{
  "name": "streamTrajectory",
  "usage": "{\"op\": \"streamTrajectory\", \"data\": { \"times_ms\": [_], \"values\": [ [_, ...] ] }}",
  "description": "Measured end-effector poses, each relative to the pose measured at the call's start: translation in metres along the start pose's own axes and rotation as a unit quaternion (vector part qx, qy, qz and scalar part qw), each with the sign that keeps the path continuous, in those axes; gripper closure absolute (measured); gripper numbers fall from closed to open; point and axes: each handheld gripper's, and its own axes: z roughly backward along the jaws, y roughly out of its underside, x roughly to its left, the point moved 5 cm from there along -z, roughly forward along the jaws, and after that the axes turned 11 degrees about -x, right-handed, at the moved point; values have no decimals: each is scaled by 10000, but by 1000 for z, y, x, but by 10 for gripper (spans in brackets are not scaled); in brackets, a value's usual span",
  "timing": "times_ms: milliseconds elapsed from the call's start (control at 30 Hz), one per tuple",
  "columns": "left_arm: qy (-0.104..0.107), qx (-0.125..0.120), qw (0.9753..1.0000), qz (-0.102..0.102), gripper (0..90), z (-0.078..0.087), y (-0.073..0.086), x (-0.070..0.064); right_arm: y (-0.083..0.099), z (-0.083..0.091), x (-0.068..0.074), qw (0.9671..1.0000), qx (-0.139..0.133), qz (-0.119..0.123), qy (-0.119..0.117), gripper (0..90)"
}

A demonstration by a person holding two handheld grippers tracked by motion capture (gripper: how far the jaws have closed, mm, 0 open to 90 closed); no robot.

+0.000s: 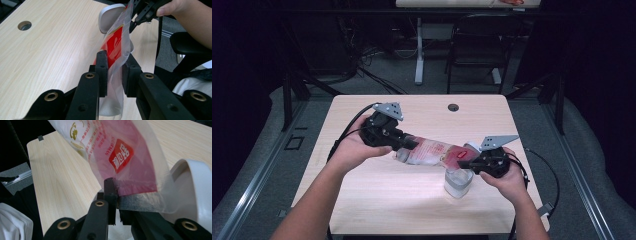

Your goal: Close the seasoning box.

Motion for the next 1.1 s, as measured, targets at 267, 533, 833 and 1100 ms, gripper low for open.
{"op": "streamTrajectory", "data": {
  "times_ms": [267, 533, 833, 1100],
  "values": [
    [7, -10, 10000, -11, 775, 0, -1, -1, 0, 0, 0, 10000, -16, -22, -21, 864],
    [4, -17, 10000, -16, 775, 0, -1, 0, 1, 0, 0, 10000, -10, -17, -7, 862],
    [13, -16, 10000, -17, 778, 0, -2, -1, 1, 0, 0, 10000, -5, -17, -7, 862],
    [32, -22, 10000, -13, 782, -1, -2, -1, 1, 0, 0, 10000, 3, -12, 2, 862]
  ]
}}
